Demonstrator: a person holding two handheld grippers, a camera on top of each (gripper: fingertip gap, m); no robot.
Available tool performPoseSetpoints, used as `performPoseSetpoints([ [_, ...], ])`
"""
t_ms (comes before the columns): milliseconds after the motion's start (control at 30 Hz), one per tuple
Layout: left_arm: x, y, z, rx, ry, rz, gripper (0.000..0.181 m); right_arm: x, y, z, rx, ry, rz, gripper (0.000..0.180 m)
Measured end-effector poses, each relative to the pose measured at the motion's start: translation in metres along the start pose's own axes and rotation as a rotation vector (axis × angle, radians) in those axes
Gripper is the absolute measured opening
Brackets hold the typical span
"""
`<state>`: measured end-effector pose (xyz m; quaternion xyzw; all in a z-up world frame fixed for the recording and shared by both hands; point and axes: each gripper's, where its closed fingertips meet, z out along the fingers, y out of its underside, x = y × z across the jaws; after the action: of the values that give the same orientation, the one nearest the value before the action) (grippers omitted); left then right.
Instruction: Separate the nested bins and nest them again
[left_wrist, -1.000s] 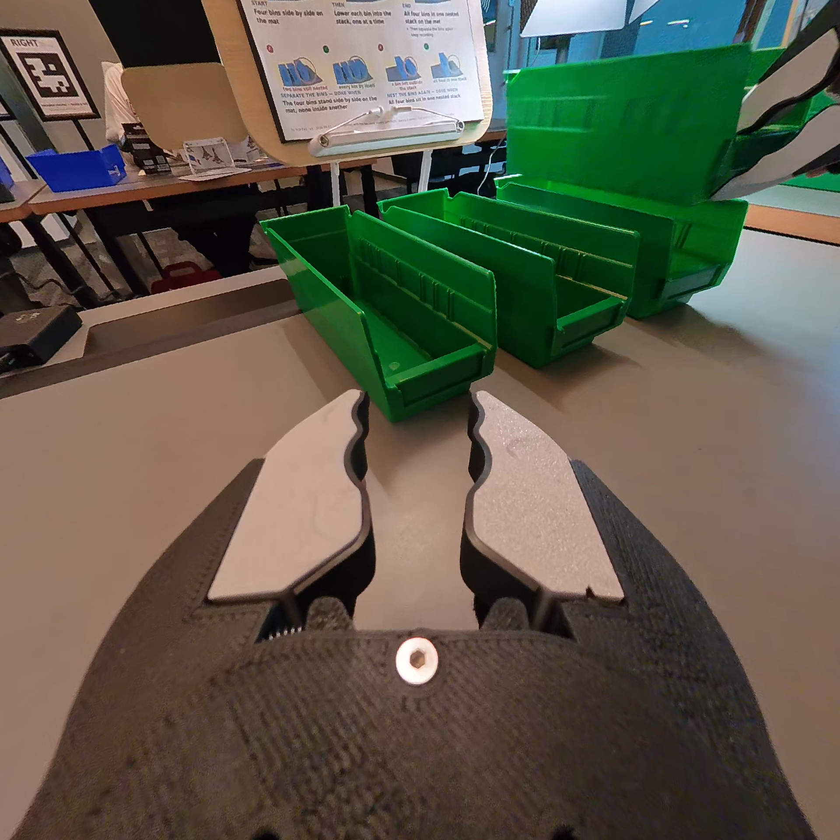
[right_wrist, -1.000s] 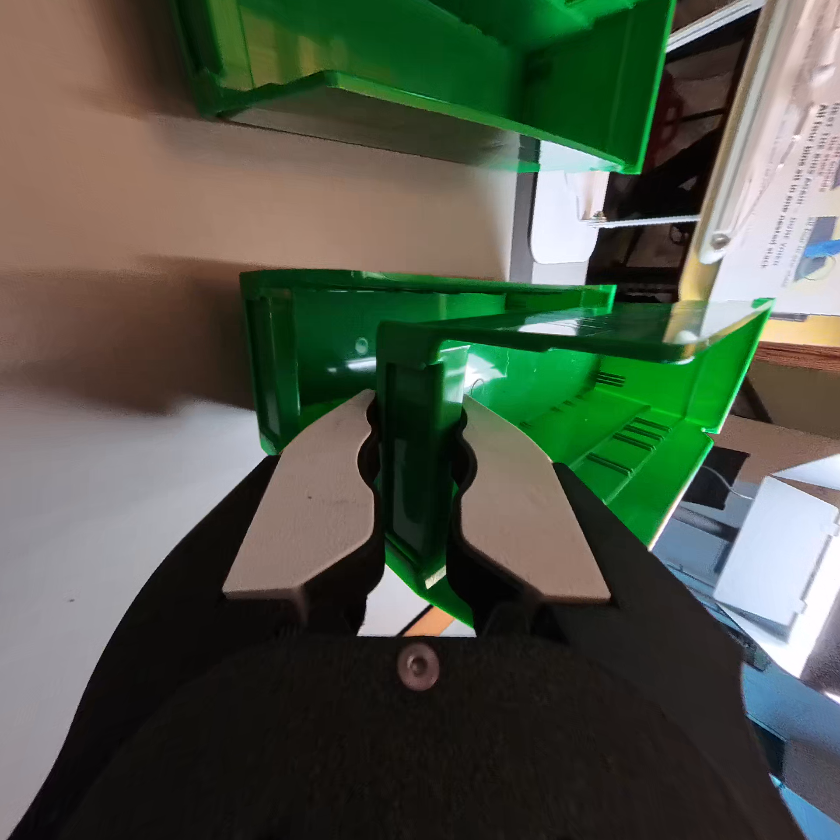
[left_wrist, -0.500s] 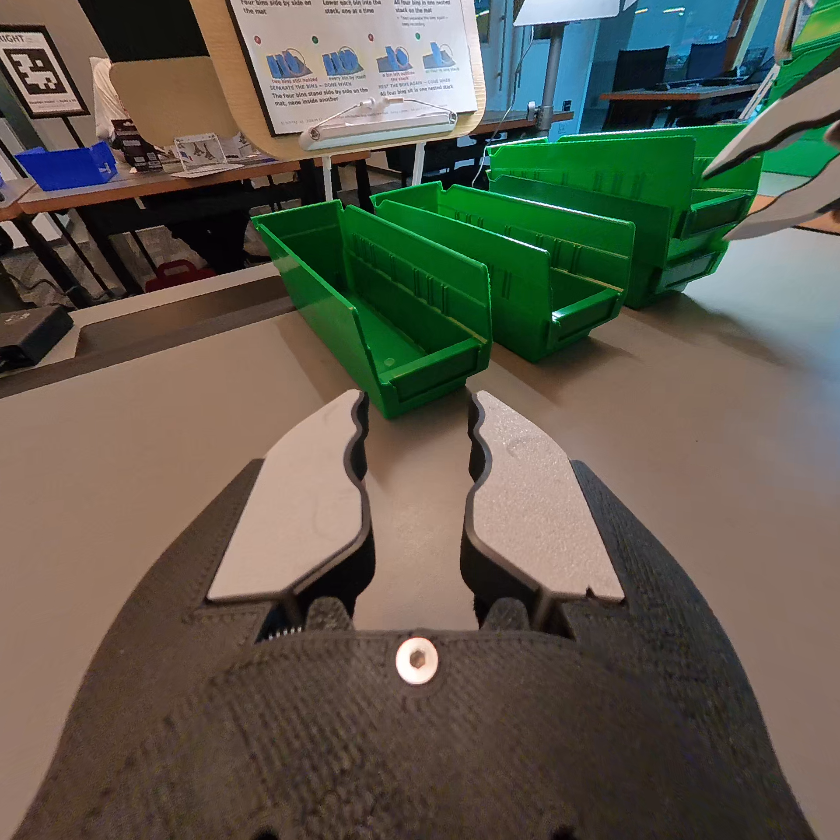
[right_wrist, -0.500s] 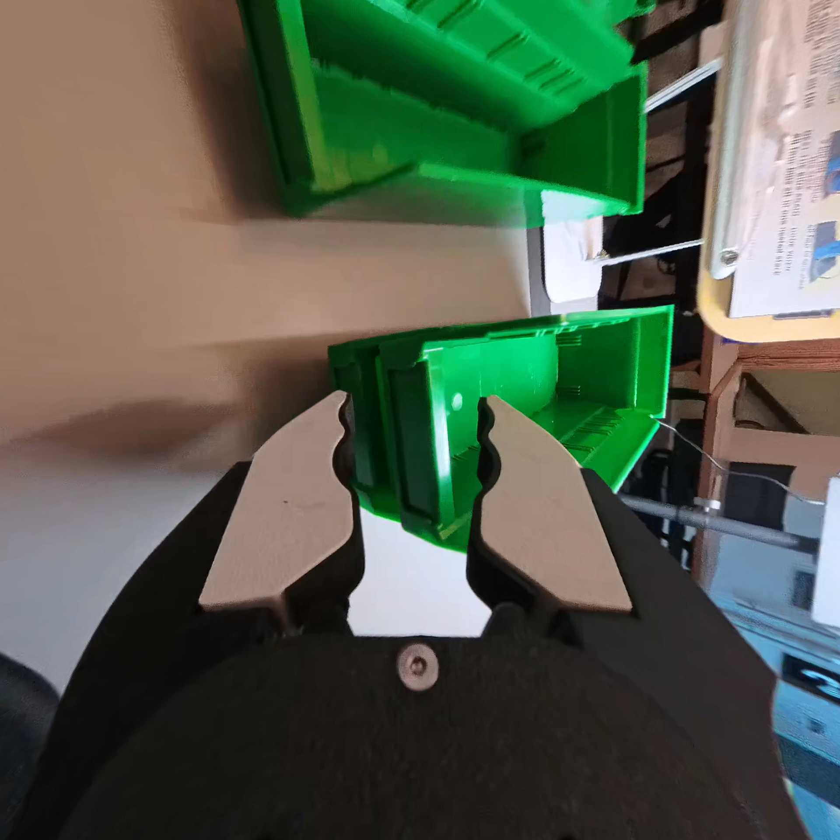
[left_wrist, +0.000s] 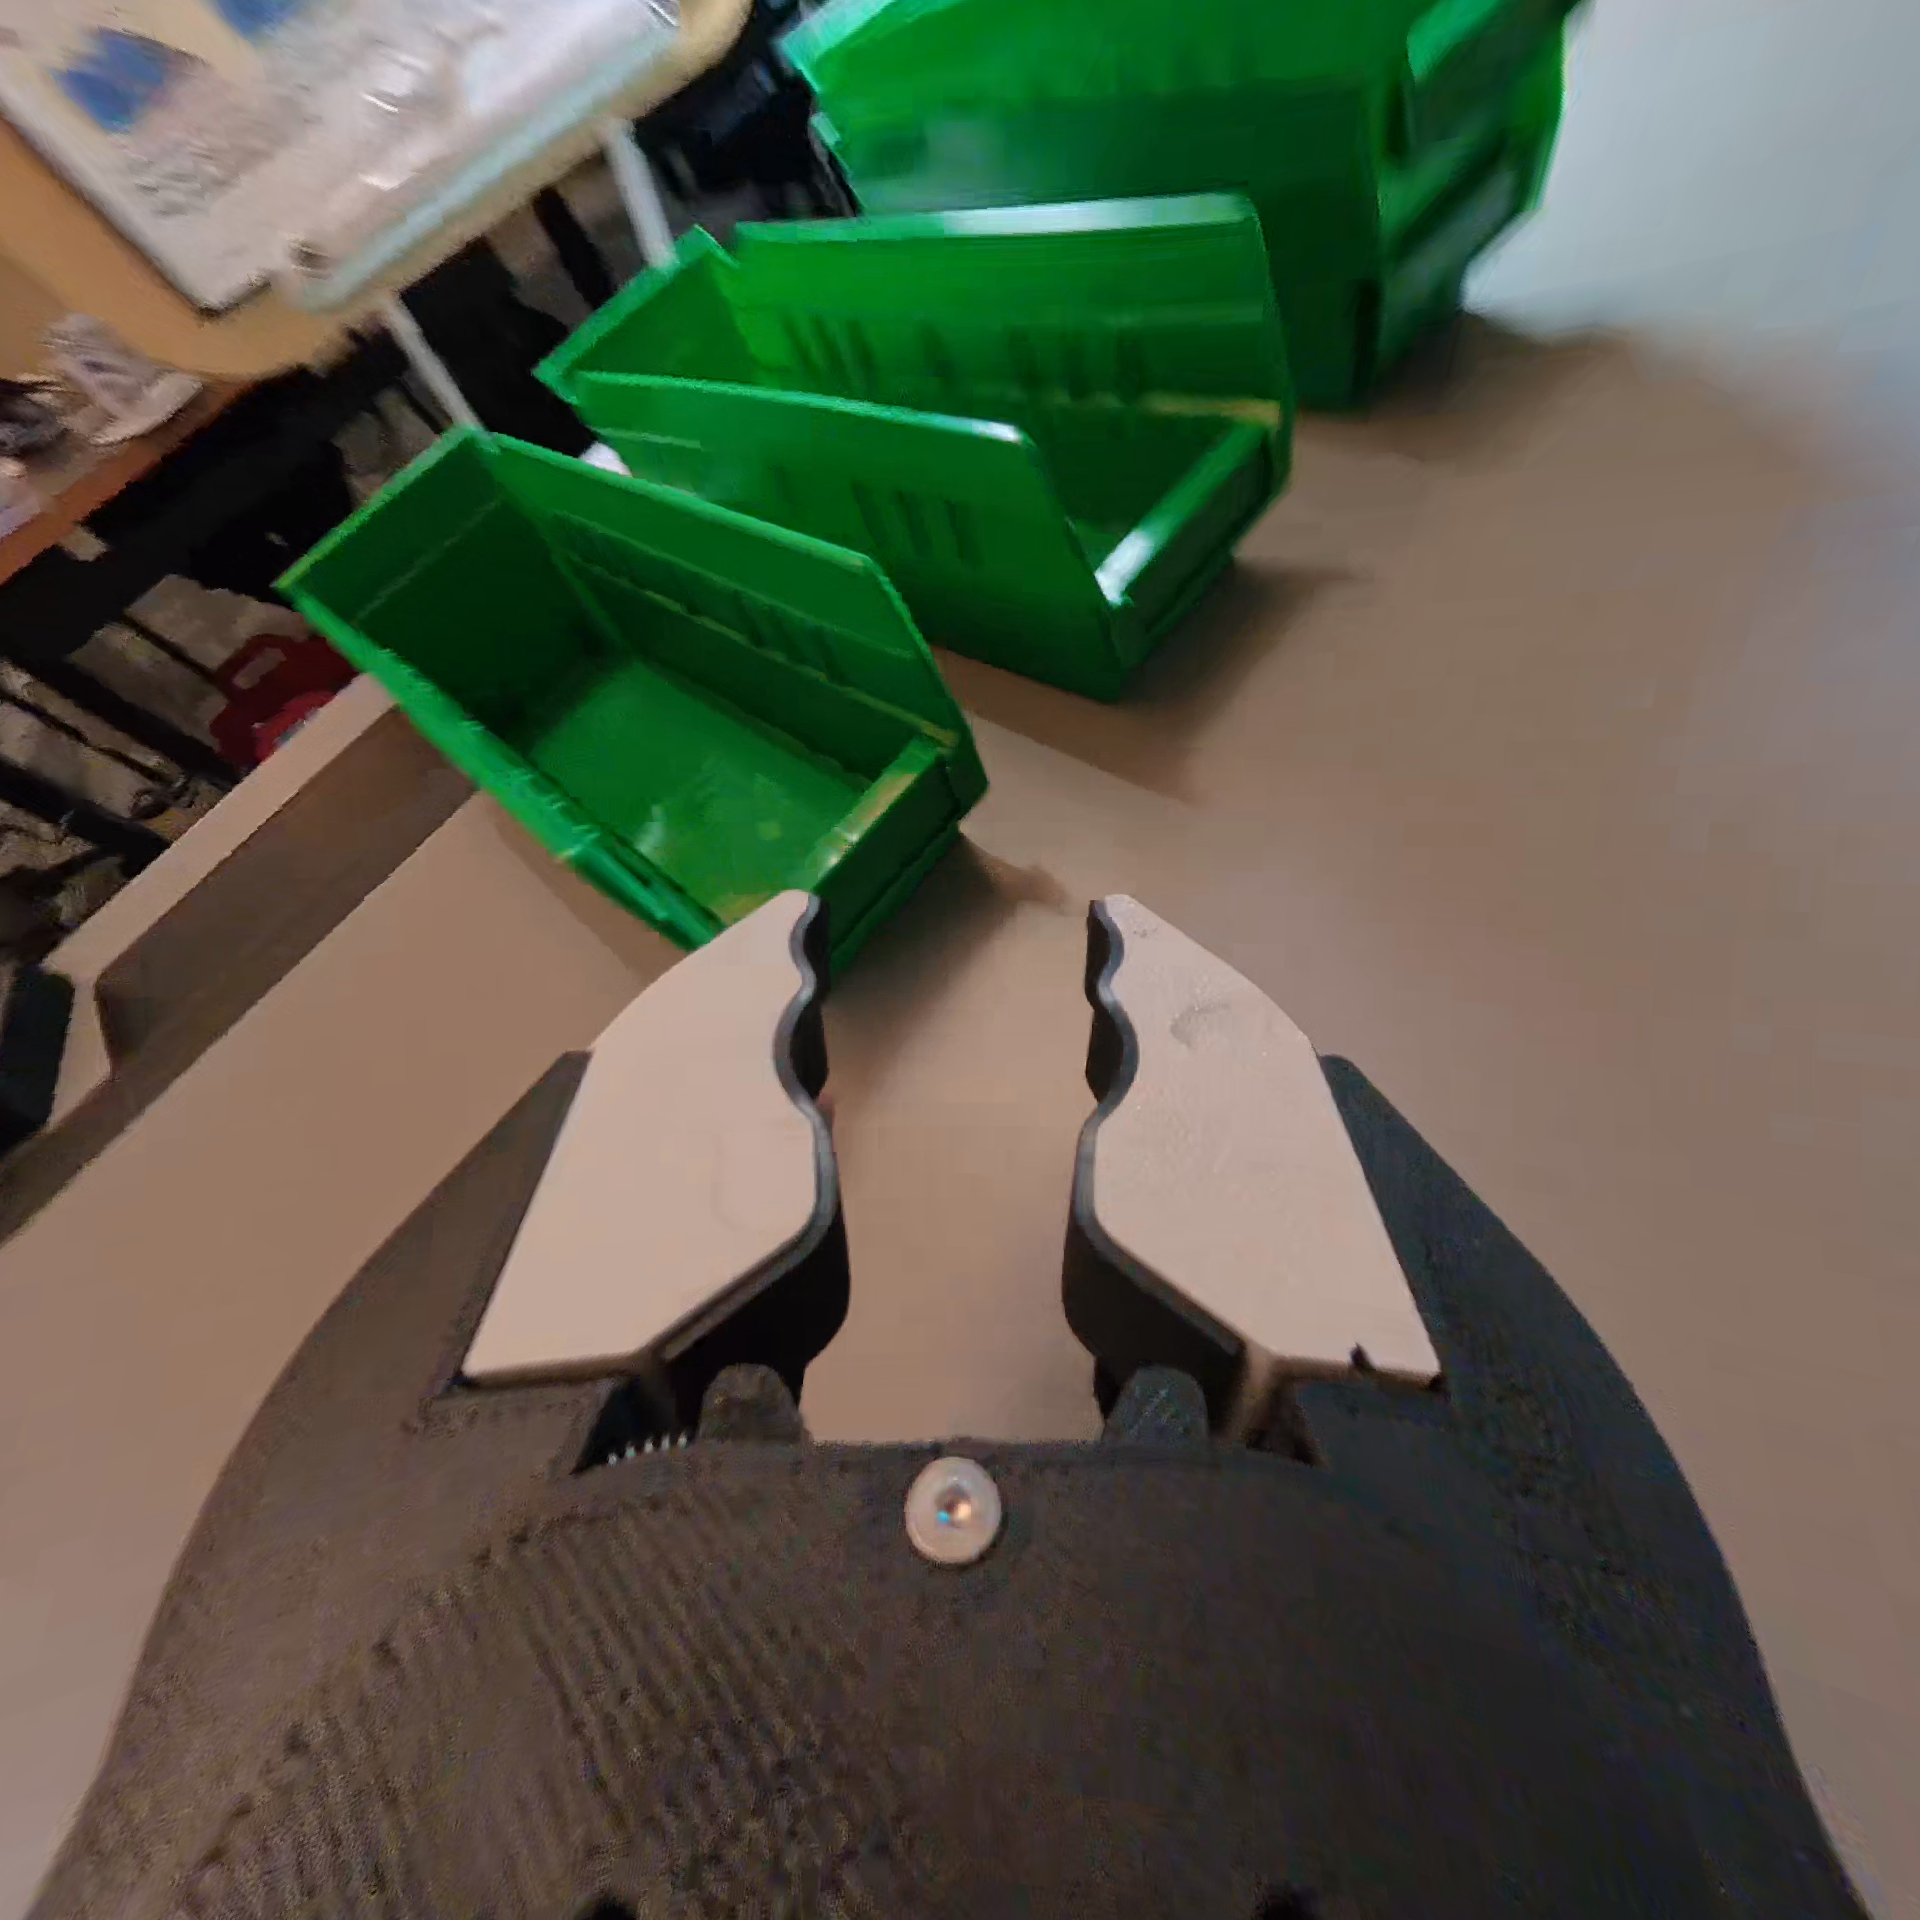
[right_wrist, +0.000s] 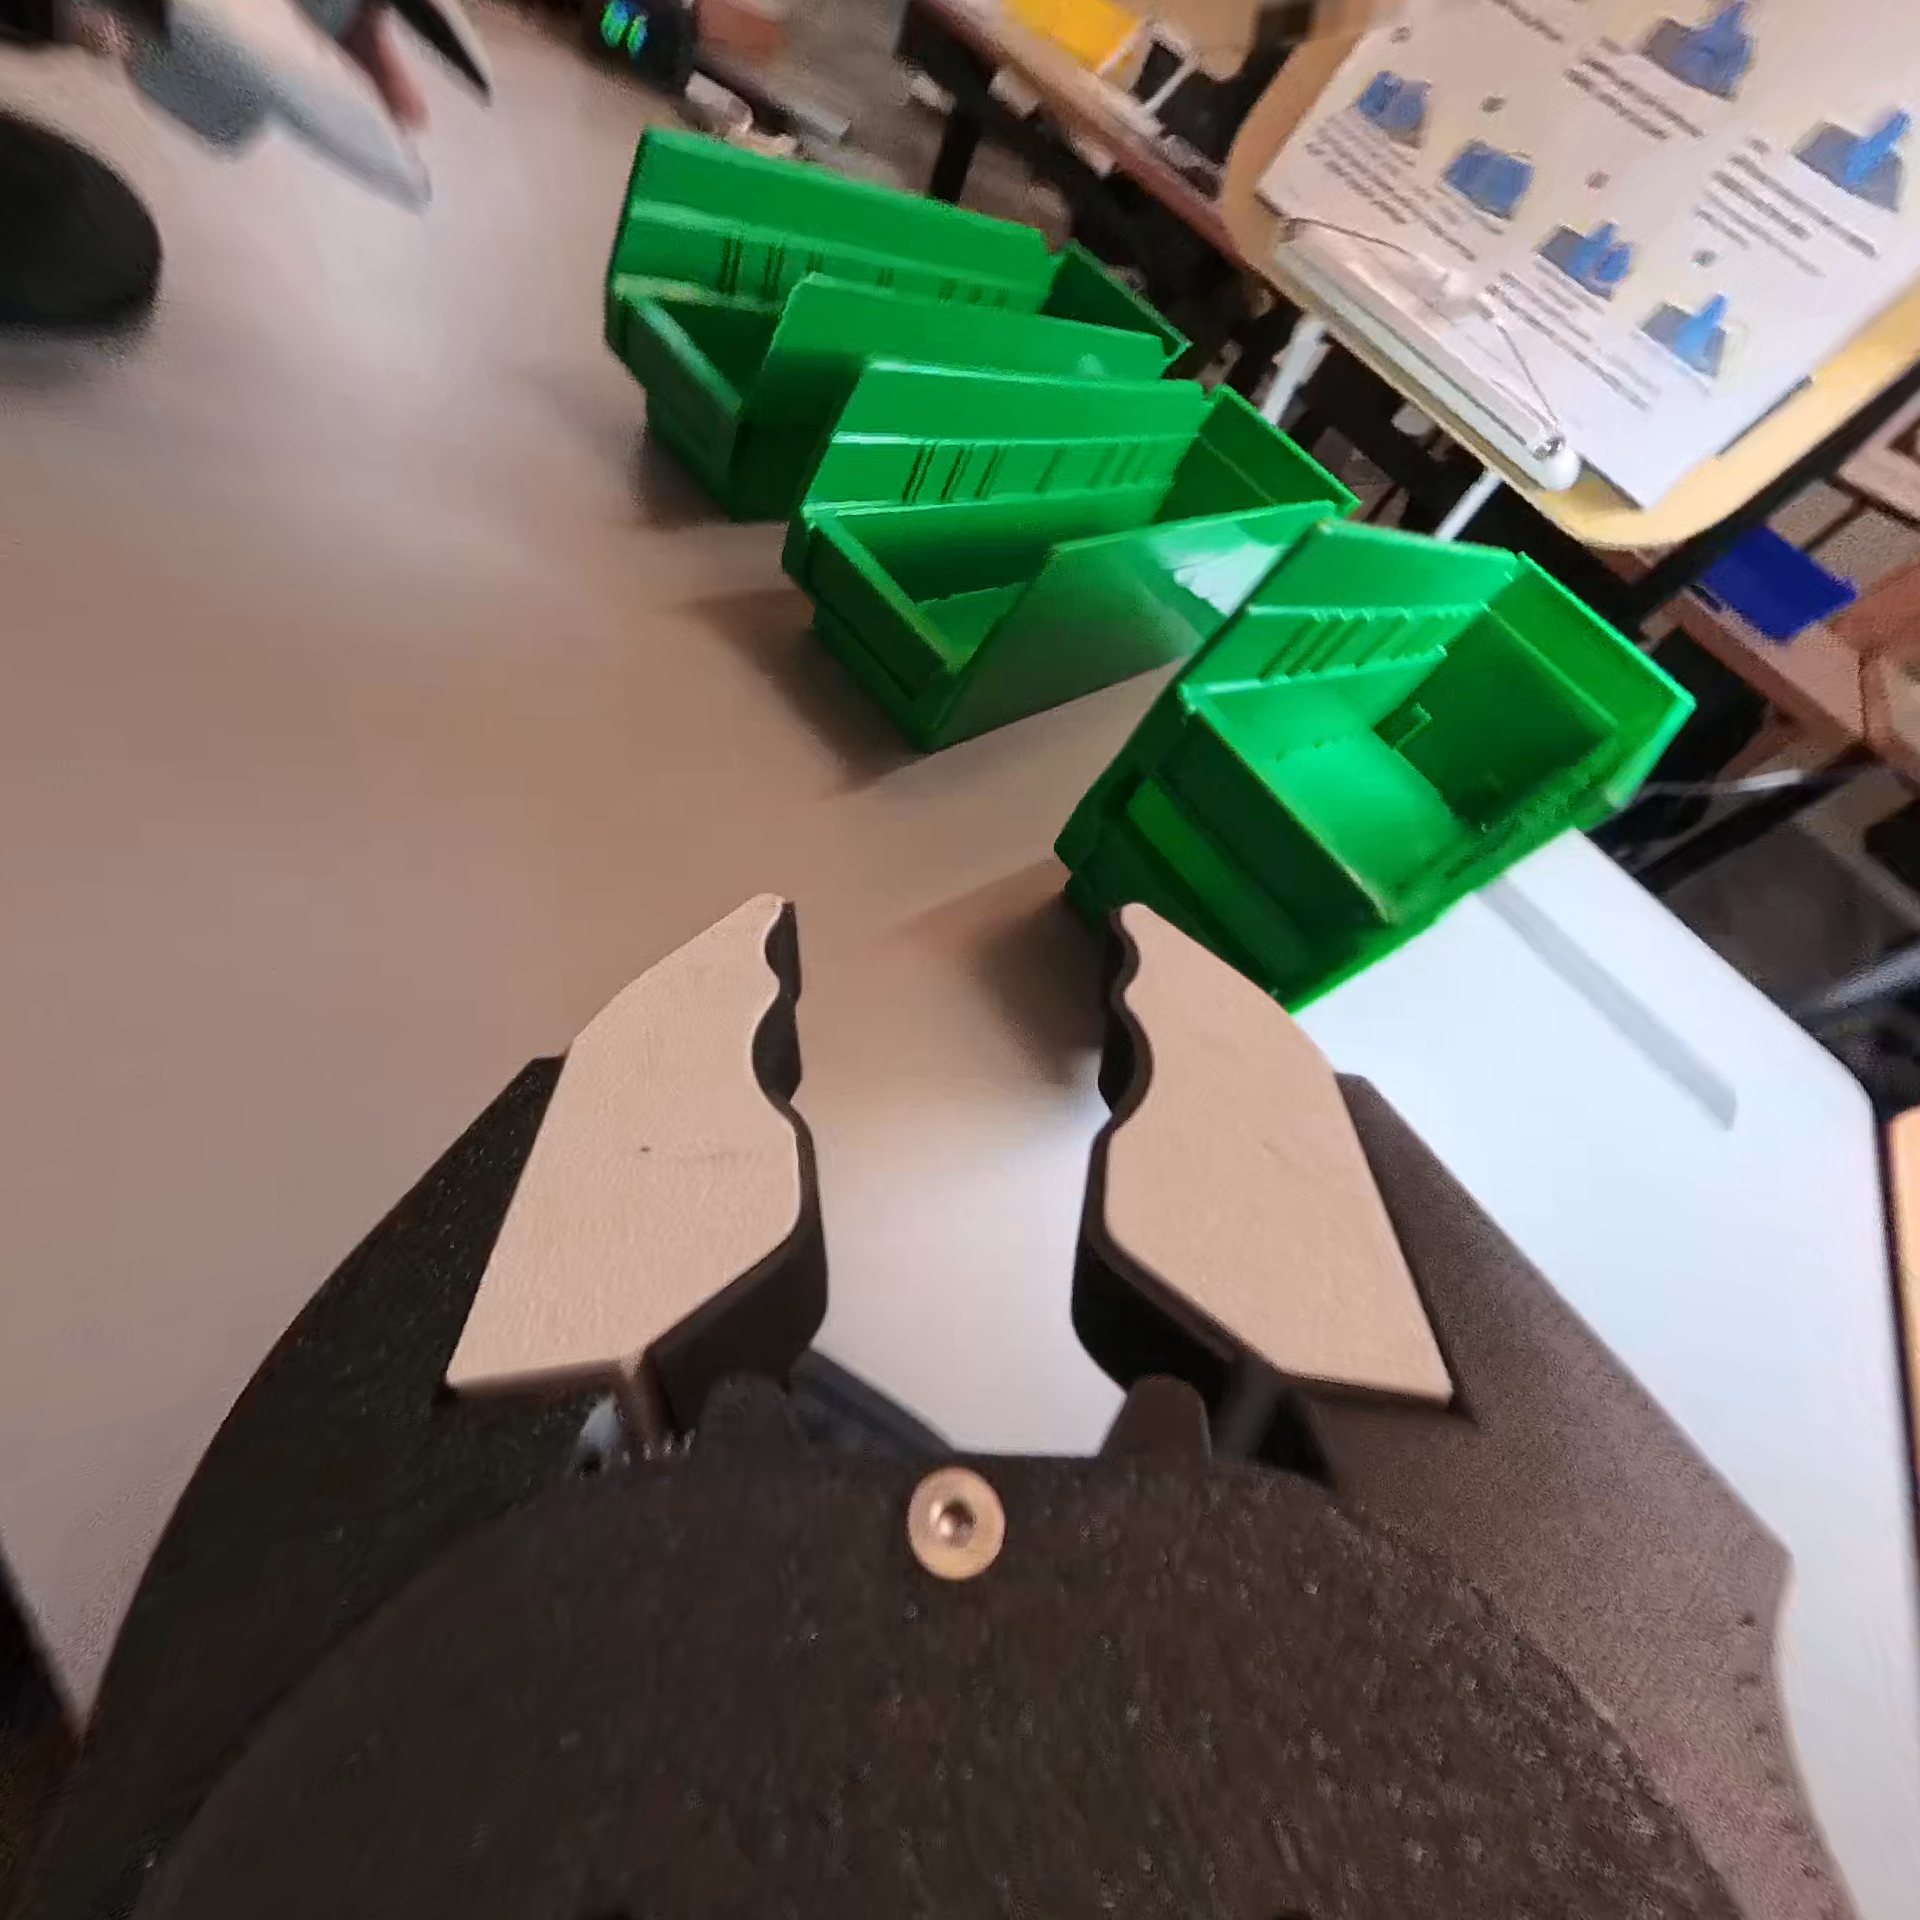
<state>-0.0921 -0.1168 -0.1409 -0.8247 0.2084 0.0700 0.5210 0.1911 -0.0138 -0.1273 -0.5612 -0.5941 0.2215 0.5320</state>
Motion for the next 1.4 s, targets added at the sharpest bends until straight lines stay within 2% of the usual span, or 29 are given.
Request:
performPoseSetpoints([
  [167,0.002,0.006,0.049,-0.300,0.080,0.280,0.059,0.010,0.002,-0.035,0.113,0.096,0.266,0.062],
  [300,-0.007,0.031,0.085,-0.567,0.140,0.448,0.063,0.018,0.005,-0.045,0.127,0.143,0.325,0.063],
  [400,-0.019,0.050,0.102,-0.710,0.137,0.557,0.058,0.021,0.005,-0.047,0.135,0.140,0.347,0.063],
  [433,-0.024,0.055,0.107,-0.737,0.125,0.575,0.049,0.021,0.004,-0.048,0.143,0.140,0.349,0.062],
  [567,-0.030,0.058,0.115,-0.739,0.145,0.558,0.031,0.021,0.008,-0.049,0.159,0.150,0.354,0.062],
  [733,-0.038,0.057,0.114,-0.710,0.099,0.620,0.029,0.023,0.014,-0.051,0.166,0.159,0.370,0.060],
  [1033,-0.055,0.012,0.091,-0.619,0.012,0.591,0.028,0.024,0.013,-0.050,0.176,0.165,0.357,0.058],
  [1200,-0.062,-0.031,0.077,-0.551,-0.060,0.631,0.028,0.022,0.012,-0.048,0.167,0.165,0.340,0.057],
  [1400,-0.039,-0.097,0.078,-0.464,-0.072,0.677,0.029,0.021,0.007,-0.048,0.180,0.161,0.329,0.055],
])
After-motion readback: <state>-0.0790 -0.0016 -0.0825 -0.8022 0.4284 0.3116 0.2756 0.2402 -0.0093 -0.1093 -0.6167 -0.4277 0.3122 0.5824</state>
